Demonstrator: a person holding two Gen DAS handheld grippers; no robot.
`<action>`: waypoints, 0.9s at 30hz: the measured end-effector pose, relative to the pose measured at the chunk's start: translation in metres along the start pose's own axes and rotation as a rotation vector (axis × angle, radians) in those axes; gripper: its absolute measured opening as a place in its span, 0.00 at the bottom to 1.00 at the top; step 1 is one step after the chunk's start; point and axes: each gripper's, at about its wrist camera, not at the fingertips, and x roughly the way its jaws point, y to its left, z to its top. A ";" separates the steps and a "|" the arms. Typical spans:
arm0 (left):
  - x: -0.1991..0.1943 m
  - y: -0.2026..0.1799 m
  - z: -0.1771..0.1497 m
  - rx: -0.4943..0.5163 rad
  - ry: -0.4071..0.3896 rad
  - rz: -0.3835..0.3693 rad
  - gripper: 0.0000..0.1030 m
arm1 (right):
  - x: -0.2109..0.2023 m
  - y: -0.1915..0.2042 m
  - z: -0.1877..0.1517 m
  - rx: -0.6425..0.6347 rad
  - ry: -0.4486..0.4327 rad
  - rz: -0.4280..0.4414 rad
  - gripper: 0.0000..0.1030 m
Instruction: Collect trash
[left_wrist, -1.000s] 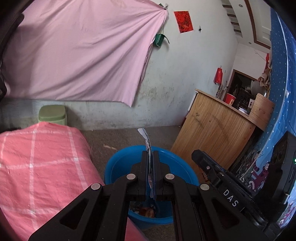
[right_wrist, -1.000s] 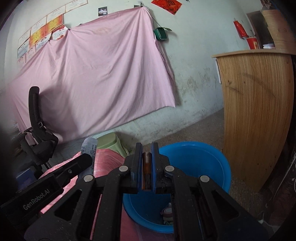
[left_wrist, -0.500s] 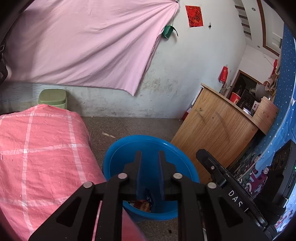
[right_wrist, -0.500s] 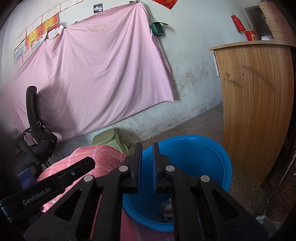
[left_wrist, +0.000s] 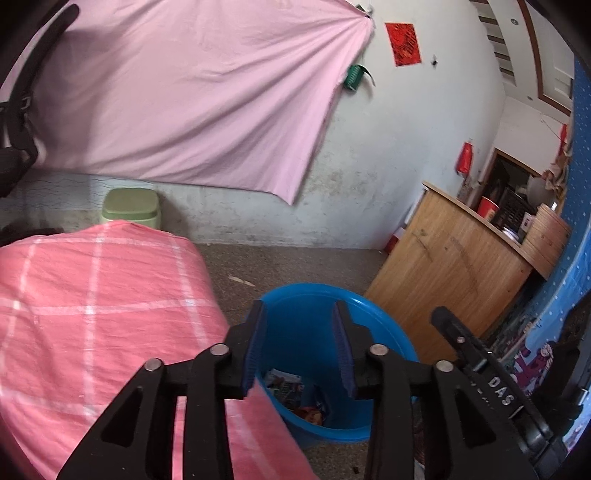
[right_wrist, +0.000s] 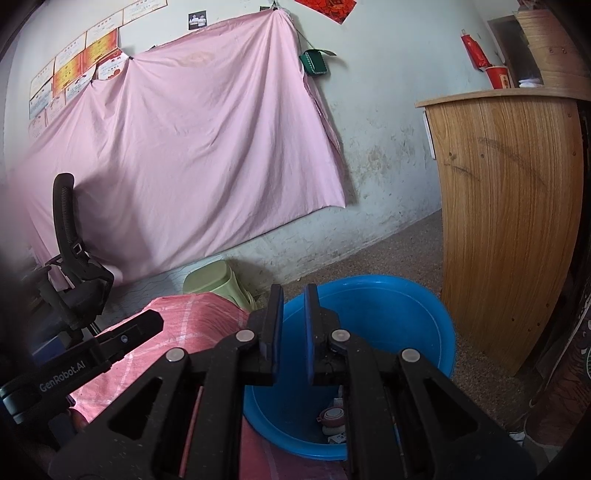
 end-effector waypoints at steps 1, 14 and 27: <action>-0.004 0.003 0.000 -0.003 -0.009 0.017 0.37 | -0.003 0.002 0.001 -0.007 -0.004 0.000 0.28; -0.067 0.033 -0.016 -0.065 -0.097 0.178 0.76 | -0.032 0.024 0.008 -0.107 -0.010 -0.006 0.59; -0.126 0.038 -0.039 -0.015 -0.173 0.287 0.97 | -0.067 0.045 -0.002 -0.184 0.010 0.035 0.99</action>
